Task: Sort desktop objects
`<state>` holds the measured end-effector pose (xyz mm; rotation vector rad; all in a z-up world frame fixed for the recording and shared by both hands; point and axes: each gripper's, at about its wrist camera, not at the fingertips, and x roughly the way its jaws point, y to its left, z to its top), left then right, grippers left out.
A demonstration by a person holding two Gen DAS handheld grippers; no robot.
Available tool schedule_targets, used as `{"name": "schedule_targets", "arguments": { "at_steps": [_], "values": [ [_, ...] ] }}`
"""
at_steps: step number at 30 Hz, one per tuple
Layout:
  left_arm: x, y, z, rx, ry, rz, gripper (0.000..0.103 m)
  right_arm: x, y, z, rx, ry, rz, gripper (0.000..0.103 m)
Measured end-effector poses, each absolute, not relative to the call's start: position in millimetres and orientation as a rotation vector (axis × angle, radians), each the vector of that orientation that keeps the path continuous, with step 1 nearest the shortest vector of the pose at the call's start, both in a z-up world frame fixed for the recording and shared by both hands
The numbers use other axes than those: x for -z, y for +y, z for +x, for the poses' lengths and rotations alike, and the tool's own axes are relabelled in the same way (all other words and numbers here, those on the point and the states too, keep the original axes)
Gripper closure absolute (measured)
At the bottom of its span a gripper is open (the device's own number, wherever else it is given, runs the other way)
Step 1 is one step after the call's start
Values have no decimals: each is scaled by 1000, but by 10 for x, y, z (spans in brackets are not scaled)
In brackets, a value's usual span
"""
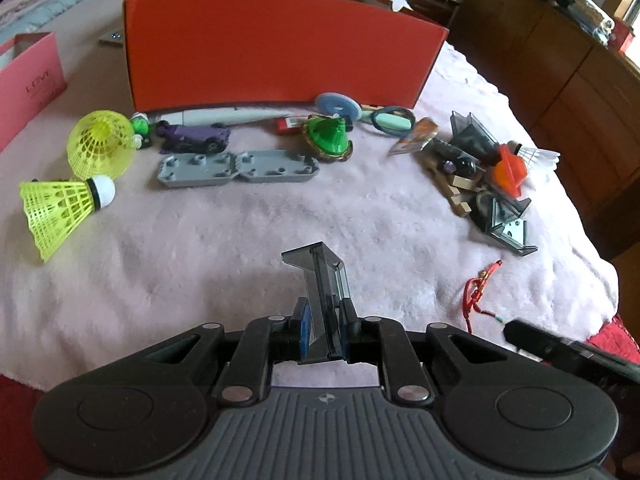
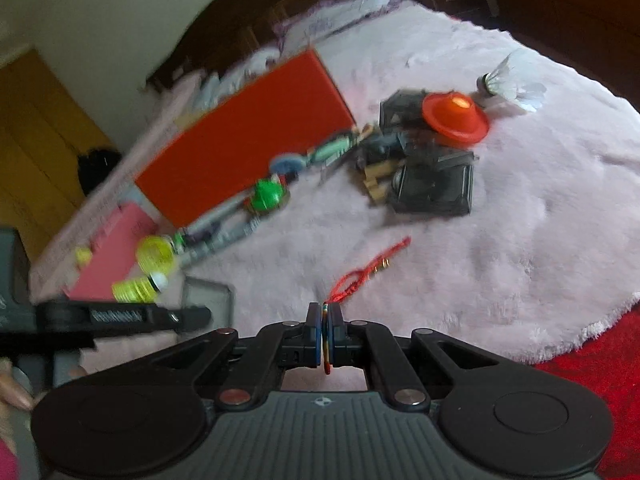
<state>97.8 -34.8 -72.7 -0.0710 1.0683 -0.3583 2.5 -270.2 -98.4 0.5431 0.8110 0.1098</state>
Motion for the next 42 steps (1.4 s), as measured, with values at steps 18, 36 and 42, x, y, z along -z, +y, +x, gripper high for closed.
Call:
{"name": "schedule_targets", "arguments": {
  "at_steps": [18,36,42],
  "values": [
    [441,-227,992,390,975,-75,87,612,-2423,484,-147,766,312,99],
    [94,15,1345,287,917,-117,86,24,-1973,986,-307,698,326,99],
    [174,54,1273,260,929,-109,86,107,-1933,917,-297,724,336,99]
  ]
}}
